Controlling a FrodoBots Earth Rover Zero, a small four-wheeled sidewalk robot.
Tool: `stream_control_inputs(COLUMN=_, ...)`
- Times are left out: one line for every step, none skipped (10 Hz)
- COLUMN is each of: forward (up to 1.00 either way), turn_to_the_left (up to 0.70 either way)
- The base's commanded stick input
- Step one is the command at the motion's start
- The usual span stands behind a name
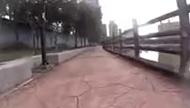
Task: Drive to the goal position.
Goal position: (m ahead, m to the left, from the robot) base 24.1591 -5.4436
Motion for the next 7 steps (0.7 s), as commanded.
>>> stream_control_inputs(forward=0.7, turn_to_the_left=0.0)
stream_control_inputs(forward=0.7, turn_to_the_left=0.0)
stream_control_inputs(forward=0.7, turn_to_the_left=0.0)
stream_control_inputs(forward=0.7, turn_to_the_left=0.0)
stream_control_inputs(forward=0.7, turn_to_the_left=0.0)
stream_control_inputs(forward=0.7, turn_to_the_left=0.0)
stream_control_inputs(forward=0.7, turn_to_the_left=0.0)
